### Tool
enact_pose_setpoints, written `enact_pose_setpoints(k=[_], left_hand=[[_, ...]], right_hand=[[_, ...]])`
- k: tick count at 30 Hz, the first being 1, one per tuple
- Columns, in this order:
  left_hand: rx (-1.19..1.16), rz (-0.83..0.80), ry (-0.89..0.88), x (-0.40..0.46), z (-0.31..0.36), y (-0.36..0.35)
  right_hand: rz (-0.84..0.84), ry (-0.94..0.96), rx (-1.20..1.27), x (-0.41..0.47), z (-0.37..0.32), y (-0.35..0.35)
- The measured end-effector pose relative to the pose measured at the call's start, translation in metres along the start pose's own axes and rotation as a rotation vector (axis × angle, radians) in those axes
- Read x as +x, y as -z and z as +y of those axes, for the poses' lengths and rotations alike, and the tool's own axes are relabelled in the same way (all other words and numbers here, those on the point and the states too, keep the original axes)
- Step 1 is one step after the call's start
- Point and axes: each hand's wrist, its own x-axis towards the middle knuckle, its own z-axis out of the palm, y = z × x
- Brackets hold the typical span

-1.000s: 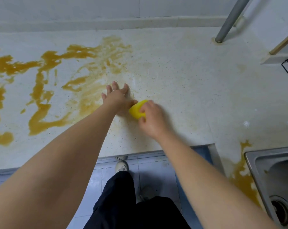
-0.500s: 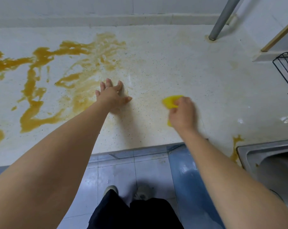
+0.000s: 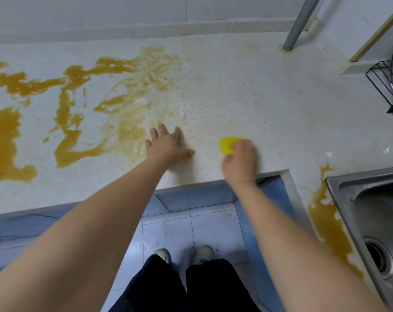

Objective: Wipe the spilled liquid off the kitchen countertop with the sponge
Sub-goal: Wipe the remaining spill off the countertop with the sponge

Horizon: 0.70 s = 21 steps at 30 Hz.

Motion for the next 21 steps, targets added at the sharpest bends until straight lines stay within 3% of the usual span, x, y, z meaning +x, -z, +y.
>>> enact_pose_setpoints(k=[3,8,9,13,15,18,21], left_hand=[[0.006,-0.009,-0.028,-0.007,-0.002,-0.003],[0.007,-0.023,-0.051,-0.009,-0.007,-0.002],[0.007,-0.019,-0.051,-0.009,-0.007,-0.002],[0.001,-0.010,-0.055,-0.009,-0.007,-0.002],[0.009,-0.009,-0.057,-0.009,-0.008,-0.003],[0.017,0.000,-0.059,-0.009,-0.009,-0.003],[0.010,0.003,-0.062,-0.011,-0.008,-0.004]], right_hand=[[-0.081,0.249,0.035,-0.019,-0.016,-0.013],[0.128,-0.213,-0.103,0.005,0.034,0.028],[0.109,-0.174,-0.105,0.001,0.026,0.025],[-0.170,0.297,0.076,-0.025,-0.010,-0.010],[-0.139,0.265,0.109,-0.010,-0.002,-0.004],[0.023,-0.003,0.103,0.010,0.014,0.008],[-0.062,0.152,0.086,-0.004,-0.013,-0.007]])
